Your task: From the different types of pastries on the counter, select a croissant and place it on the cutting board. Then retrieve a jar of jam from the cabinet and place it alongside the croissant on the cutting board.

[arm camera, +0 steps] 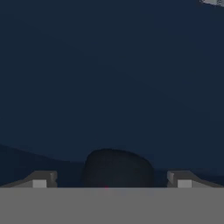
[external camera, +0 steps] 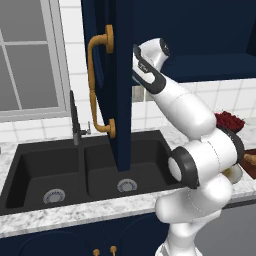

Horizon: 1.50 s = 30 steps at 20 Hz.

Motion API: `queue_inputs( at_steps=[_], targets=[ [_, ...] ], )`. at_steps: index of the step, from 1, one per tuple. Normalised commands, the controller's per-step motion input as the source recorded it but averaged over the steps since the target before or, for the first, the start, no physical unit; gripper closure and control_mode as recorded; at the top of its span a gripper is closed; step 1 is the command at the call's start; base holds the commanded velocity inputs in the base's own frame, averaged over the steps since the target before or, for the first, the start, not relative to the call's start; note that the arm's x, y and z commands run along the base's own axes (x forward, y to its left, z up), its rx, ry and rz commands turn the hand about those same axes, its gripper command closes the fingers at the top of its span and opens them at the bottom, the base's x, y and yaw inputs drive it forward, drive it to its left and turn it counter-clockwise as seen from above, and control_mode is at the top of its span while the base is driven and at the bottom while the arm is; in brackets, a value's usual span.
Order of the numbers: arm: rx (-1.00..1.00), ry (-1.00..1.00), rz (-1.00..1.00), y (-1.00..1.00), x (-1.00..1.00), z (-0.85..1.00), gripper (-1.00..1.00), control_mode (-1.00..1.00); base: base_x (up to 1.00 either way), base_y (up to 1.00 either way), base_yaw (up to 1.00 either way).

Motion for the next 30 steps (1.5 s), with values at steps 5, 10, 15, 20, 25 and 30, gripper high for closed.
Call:
queue_inputs(
  at_steps=[5, 10, 15, 20, 25, 30],
  targets=[
    [0.04, 0.29, -0.22, 1.00, 0.32, 0.11, -1.00, -1.00, 0.00, 0.00, 0.00],
    [0.10, 0.28, -0.24, 1.00, 0.16, 0.41, 1.00, -1.00, 0.00, 0.00, 0.00],
    [0.15, 0.37, -0.26, 0.69, 0.01, 0.46, 1.00, -1.00, 0.00, 0.00, 0.00],
    [0.22, 0.29, -0.29, -0.01, -0.33, 0.98, 1.00, -1.00, 0.00, 0.00, 0.00],
    [0.24, 0.23, -0.28, -0.01, -0.69, 0.98, 1.00, -1.00, 0.00, 0.00, 0.00],
    [0.24, 0.13, -0.30, -0.09, -0.97, 0.99, 1.00, -1.00, 0.00, 0.00, 0.00]
  ],
)
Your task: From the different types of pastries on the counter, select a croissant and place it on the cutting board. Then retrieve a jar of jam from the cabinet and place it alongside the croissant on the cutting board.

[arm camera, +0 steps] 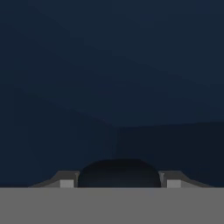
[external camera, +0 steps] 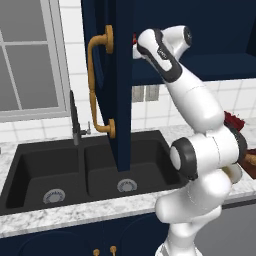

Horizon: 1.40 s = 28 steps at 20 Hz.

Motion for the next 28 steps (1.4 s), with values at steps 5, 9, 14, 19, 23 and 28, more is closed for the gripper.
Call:
queue_inputs(
  at_steps=[5, 9, 14, 19, 23, 28],
  targets=[
    [0.18, 0.13, -0.27, -0.13, -1.00, 0.74, 1.00, -1.00, 0.00, 0.00, 0.00],
    [0.12, 0.24, -0.23, -0.22, -0.97, 0.54, 1.00, -1.00, 0.00, 0.00, 0.00],
    [0.04, 0.39, -0.18, -0.03, -0.96, 0.64, 1.00, -1.00, 0.00, 0.00, 0.00],
    [0.06, 0.17, -0.20, 0.00, -1.00, 0.48, 1.00, -1.00, 0.00, 0.00, 0.00],
    [0.08, -0.04, -0.24, 0.00, -1.00, 0.07, 1.00, -1.00, 0.00, 0.00, 0.00],
    [0.07, -0.04, -0.23, 0.00, -1.00, 0.00, 1.00, -1.00, 0.00, 0.00, 0.00]
  ],
)
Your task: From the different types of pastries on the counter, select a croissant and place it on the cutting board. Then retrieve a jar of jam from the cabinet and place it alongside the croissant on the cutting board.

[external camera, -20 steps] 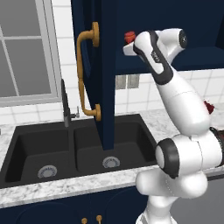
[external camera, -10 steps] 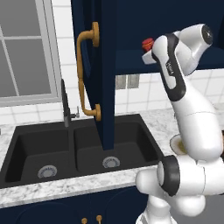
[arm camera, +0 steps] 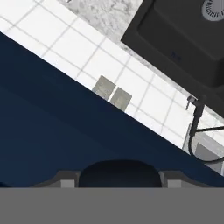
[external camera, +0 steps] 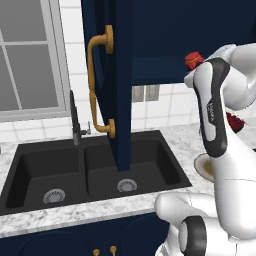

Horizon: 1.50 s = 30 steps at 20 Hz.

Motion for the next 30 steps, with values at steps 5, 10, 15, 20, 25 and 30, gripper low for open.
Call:
queue_inputs(
  at_steps=[5, 10, 15, 20, 25, 30],
  targets=[
    [0.01, 0.08, -0.18, 0.00, -1.00, 0.08, 1.00, -1.00, 0.00, 0.00, 0.00],
    [0.00, 0.17, -0.17, 0.00, -0.99, 0.03, 1.00, -1.00, 0.00, 0.00, 0.00],
    [0.00, 0.05, -0.07, 0.00, -0.96, -0.08, 1.00, -1.00, 0.00, 0.00, 0.00],
    [0.00, 0.08, 0.09, 0.06, -0.18, -0.64, 1.00, -1.00, 0.00, 0.00, 0.00],
    [-0.02, 0.31, 0.13, 0.21, -0.03, -0.71, 1.00, -1.00, 0.00, 0.00, 0.00],
    [0.00, 0.09, 0.02, 0.29, -0.17, -0.43, 1.00, -1.00, 0.00, 0.00, 0.00]
  ],
)
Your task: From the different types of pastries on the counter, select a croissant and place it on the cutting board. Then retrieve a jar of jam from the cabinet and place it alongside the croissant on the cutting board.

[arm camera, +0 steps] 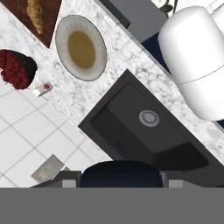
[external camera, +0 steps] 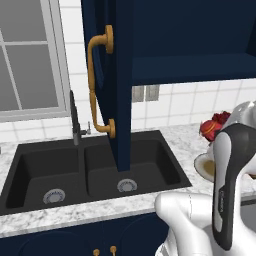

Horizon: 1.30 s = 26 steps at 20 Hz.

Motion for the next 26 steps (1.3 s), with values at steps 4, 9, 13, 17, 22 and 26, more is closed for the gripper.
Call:
queue_inputs(
  at_steps=[4, 9, 13, 17, 22, 26],
  targets=[
    [0.00, 0.02, 0.00, 0.12, -0.02, -0.27, 1.00, -1.00, 0.00, 0.00, 0.00],
    [0.00, 0.02, 0.00, 0.01, 0.00, -0.03, 1.00, -1.00, 0.00, 0.00, 0.00],
    [0.00, 0.05, -0.02, 0.01, 0.00, 0.00, 1.00, -1.00, 0.00, 0.00, 0.00],
    [0.00, 0.03, -0.02, 0.00, 0.00, -0.01, 1.00, 1.00, 0.00, 0.00, -0.01],
    [0.00, 0.00, 0.00, 0.00, 0.00, 0.00, 1.00, 1.00, 0.10, -0.76, -0.02],
    [0.00, 0.00, 0.00, 0.00, 0.00, 0.00, 1.00, 1.00, 0.18, -0.98, 0.00]
  ],
)
